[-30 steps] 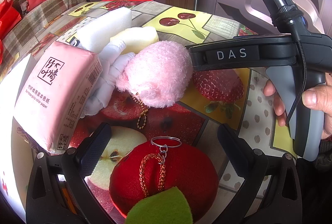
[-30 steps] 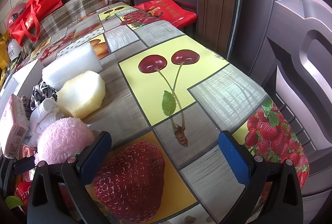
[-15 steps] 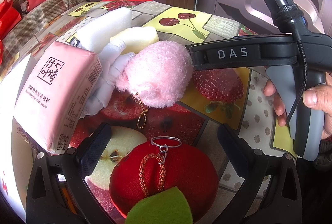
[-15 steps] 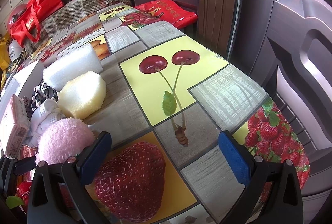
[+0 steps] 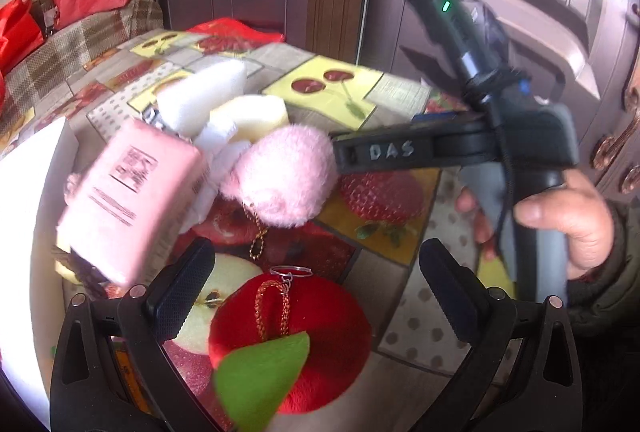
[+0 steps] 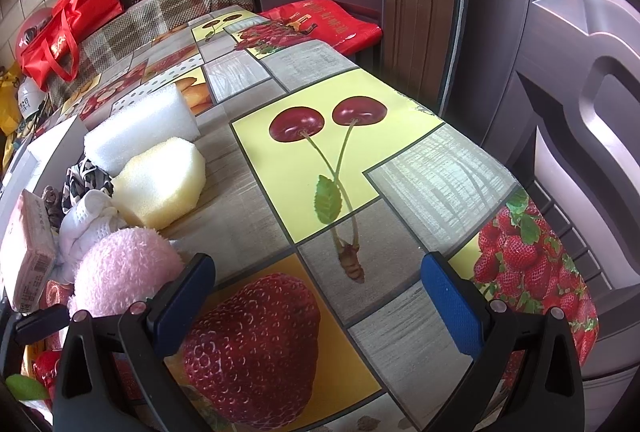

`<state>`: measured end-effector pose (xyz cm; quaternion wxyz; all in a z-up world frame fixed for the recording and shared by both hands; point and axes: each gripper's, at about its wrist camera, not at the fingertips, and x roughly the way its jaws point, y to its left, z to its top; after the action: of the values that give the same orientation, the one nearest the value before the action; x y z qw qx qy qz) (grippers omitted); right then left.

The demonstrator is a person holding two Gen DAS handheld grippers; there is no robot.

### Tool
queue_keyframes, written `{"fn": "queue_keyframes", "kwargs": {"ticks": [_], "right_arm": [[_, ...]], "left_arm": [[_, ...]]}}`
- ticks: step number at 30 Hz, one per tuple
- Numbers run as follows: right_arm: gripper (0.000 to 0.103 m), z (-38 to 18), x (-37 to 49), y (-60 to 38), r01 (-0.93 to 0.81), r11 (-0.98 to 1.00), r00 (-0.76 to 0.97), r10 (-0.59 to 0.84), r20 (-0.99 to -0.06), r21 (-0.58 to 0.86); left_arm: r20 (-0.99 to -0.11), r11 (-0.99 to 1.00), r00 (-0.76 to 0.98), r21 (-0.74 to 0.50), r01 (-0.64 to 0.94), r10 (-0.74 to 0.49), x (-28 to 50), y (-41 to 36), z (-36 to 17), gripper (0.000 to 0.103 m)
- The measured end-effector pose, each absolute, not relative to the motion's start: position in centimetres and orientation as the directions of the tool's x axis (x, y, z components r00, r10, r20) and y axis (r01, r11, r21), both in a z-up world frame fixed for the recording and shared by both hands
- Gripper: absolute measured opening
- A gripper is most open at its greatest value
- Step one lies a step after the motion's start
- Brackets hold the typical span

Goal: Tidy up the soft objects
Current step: 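Grasp the white foam block with left tool while right grasps the apple plush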

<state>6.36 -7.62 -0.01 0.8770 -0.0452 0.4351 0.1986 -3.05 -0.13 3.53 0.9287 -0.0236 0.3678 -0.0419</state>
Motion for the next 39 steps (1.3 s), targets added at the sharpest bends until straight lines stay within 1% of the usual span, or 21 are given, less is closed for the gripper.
{"fn": "queue_keyframes", "kwargs": {"ticks": [6,9,11,14,17,19,20,21,23,24,25,26,28,29,30,32,34,35,37,38,39], "right_arm": [[0.103,0.0,6.4,-7.7,-0.389,0.916,0.542,0.312,-0.78,0.097],[0.103,0.1,6.4,-7.7,-0.39,0.915,0.541,0.316,-0.78,0.1],[0.103,0.1,6.4,-7.7,-0.39,0.915,0.541,0.316,-0.78,0.101],[0.103,0.1,6.4,-7.7,-0.39,0.915,0.541,0.315,-0.78,0.1],[0.103,0.0,6.4,-7.7,-0.39,0.915,0.541,0.315,-0.78,0.1],[0.103,0.1,6.4,-7.7,-0.39,0.915,0.541,0.315,-0.78,0.099],[0.103,0.1,6.4,-7.7,-0.391,0.915,0.541,0.315,-0.78,0.099],[0.103,0.1,6.4,-7.7,-0.391,0.915,0.541,0.315,-0.78,0.099],[0.103,0.1,6.4,-7.7,-0.391,0.915,0.541,0.315,-0.78,0.099],[0.103,0.1,6.4,-7.7,-0.391,0.915,0.541,0.316,-0.78,0.1],[0.103,0.1,6.4,-7.7,-0.391,0.915,0.541,0.316,-0.78,0.1],[0.103,0.1,6.4,-7.7,-0.391,0.915,0.54,0.316,-0.78,0.1],[0.103,0.1,6.5,-7.7,-0.391,0.914,0.54,0.32,-0.778,0.105],[0.103,0.2,6.5,-7.8,-0.392,0.913,0.54,0.327,-0.776,0.112],[0.103,0.3,6.4,-8.1,-0.394,0.91,0.541,0.341,-0.769,0.127],[0.103,0.6,6.3,-9.0,-0.416,0.887,0.534,0.418,-0.735,0.201],[0.103,1.3,5.4,-10.3,-0.48,0.819,0.513,0.554,-0.656,0.316],[0.103,1.8,4.6,-10.8,-0.532,0.772,0.505,0.618,-0.603,0.347],[0.103,3.2,2.2,-11.0,-0.669,0.673,0.48,0.716,-0.507,0.315],[0.103,3.8,0.8,-10.6,-0.735,0.624,0.457,0.745,-0.486,0.266],[0.103,4.2,-0.7,-10.1,-0.79,0.577,0.428,0.762,-0.486,0.209]], "left_arm": [[-0.549,0.994,0.832,-0.102,0.024,-0.077,-9.4,2.9,9.4,0.103],[-0.521,0.995,0.853,-0.083,-0.053,0.002,-13.4,6.1,10.6,0.103],[-0.538,0.991,0.841,-0.075,-0.113,0.056,-15.6,8.5,10.3,0.103],[-0.601,0.982,0.79,-0.042,-0.184,0.123,-17.5,10.5,8.6,0.103],[-0.655,0.987,0.746,-0.002,-0.16,0.119,-17.9,10.0,6.2,0.101],[-0.682,0.994,0.725,0.023,-0.109,0.095,-18.0,8.5,4.7,0.093],[-0.697,0.995,0.711,0.042,-0.088,0.092,-17.8,7.8,3.9,0.086],[-0.712,0.996,0.697,0.054,-0.07,0.087,-17.6,7.0,3.2,0.076],[-0.741,0.997,0.668,0.049,-0.054,0.072,-17.1,6.3,2.0,0.069],[-0.746,0.997,0.661,0.05,-0.058,0.076,-16.8,6.2,1.6,0.068],[-0.751,0.997,0.656,0.039,-0.059,0.068,-16.6,6.2,1.4,0.065],[-0.757,0.998,0.651,0.024,-0.057,0.055,-16.4,6.2,1.2,0.054],[-0.744,0.999,0.667,0.008,-0.038,0.032,-16.6,6.0,1.6,0.035],[-0.738,1.0,0.675,-0.002,-0.021,0.013,-16.7,5.7,1.9,0.029],[-0.736,1.0,0.677,-0.001,-0.006,0.003,-16.8,5.4,2.0,0.024],[-0.74,1.0,0.672,0.021,0.013,0.007,-17.0,4.6,1.9,0.023],[-0.753,0.999,0.657,0.032,0.003,0.021,-16.7,4.4,1.7,0.023],[-0.758,0.999,0.652,0.041,-0.01,0.038,-16.6,4.4,1.6,0.023],[-0.758,0.999,0.651,0.038,-0.015,0.039,-16.2,4.5,1.6,0.023],[-0.757,0.999,0.652,0.044,-0.016,0.044,-16.0,4.5,1.6,0.023],[-0.756,0.999,0.653,0.052,-0.015,0.049,-15.8,4.4,1.6,0.023]]}}
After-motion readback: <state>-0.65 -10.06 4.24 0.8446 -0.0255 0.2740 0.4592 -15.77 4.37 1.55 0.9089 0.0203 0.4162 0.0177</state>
